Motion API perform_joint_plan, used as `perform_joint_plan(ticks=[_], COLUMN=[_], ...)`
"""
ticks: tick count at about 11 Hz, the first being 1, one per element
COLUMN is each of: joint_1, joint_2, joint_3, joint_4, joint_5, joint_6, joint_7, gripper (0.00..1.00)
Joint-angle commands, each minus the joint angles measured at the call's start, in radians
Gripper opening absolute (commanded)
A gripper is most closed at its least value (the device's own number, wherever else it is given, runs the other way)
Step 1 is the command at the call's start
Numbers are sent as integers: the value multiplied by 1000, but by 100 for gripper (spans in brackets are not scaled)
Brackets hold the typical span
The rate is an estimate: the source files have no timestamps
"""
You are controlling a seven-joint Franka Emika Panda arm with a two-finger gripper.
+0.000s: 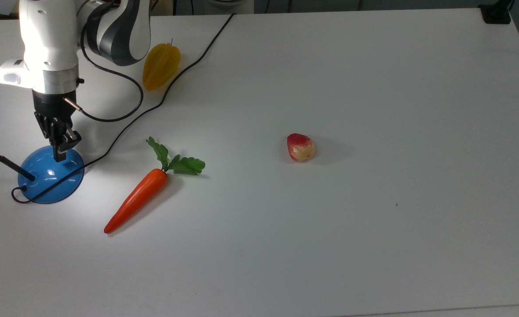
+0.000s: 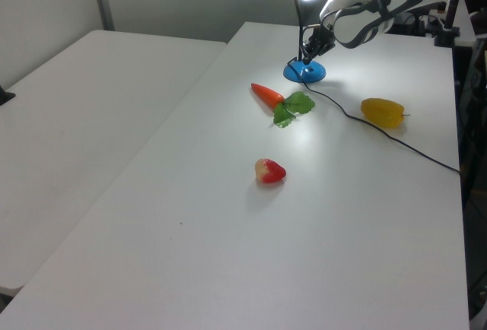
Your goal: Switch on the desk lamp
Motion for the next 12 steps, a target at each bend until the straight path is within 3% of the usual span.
perform_joint_plan(ticks=[1,4,7,8,9,10,11,12], joint_1=[85,172,242,255,257,257,259,265], joint_2=[-206,-370,-484,-494,-504,-523,-538,-538], joint_3=[-17,-11,-5,-5,-5,-5,-5,-6], joint_4=[-105,-102,-84,-58,-29,-19,-18,-16], joint_5=[-22,-22,-19,-15,-10,-10,-15,-22], joint_6=[-284,-663,-915,-992,-1052,-1077,-1100,-1124], joint_7=[20,-22,-121,-170,-210,-242,-262,-328], gripper=[0,0,2,13,42,82,100,100])
